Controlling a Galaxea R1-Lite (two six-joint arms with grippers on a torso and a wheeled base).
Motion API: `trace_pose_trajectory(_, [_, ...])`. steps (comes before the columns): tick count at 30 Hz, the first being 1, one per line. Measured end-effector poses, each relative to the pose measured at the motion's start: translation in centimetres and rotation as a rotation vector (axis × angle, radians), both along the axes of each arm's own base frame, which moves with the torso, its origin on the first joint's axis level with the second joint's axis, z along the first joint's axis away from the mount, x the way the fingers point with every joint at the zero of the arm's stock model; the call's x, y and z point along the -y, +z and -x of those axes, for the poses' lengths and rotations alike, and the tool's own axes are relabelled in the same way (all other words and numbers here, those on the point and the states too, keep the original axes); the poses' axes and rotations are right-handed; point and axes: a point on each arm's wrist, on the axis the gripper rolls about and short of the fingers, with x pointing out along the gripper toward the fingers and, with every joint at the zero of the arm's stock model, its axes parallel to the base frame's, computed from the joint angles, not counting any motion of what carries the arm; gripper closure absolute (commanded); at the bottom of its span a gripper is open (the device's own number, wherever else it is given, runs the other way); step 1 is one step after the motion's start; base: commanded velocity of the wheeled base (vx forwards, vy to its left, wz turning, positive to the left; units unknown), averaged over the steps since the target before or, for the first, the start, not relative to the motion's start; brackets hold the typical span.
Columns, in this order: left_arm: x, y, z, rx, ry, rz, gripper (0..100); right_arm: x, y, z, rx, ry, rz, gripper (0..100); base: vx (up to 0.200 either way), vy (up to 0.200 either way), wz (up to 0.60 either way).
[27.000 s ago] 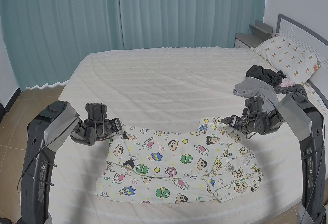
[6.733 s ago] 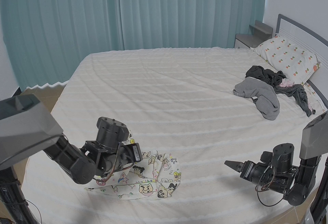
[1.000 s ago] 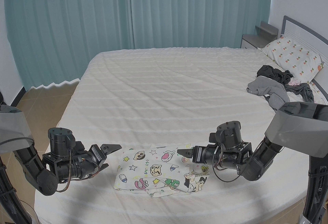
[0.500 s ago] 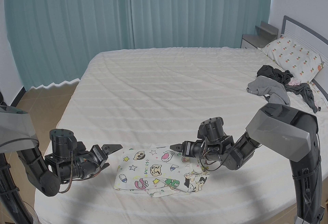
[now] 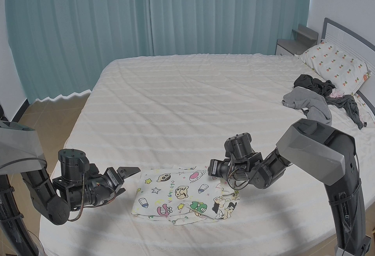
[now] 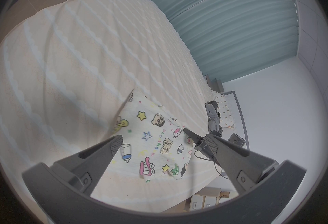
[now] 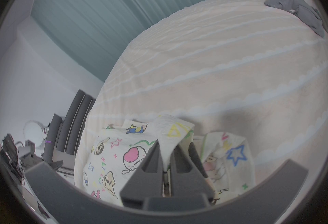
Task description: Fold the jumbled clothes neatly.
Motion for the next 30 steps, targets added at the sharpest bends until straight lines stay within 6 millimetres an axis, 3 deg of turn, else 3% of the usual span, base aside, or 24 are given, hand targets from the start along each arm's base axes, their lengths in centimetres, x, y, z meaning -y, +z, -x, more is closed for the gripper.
trace_pose_trajectory(15, [0.0, 0.0, 0.0, -0.001, 0.000, 0.001, 0, 1.2, 1.2, -1.0, 0.013, -0.050, -0.032, 100, 0.000, 0.000, 0.00])
trace_pose_trajectory(16, [0.0, 0.0, 0.0, -0.001, -0.001, 0.001, 0, 1.2, 1.2, -0.9, 0.011, -0.050, -0.030, 0, 0.000, 0.000, 0.00])
trace_pose_trajectory(30, [0.0, -0.2, 0.0, -0.007, 0.000, -0.001, 0, 1.4, 1.3, 2.0, -0.045, -0.020, 0.002, 0, 0.000, 0.000, 0.00])
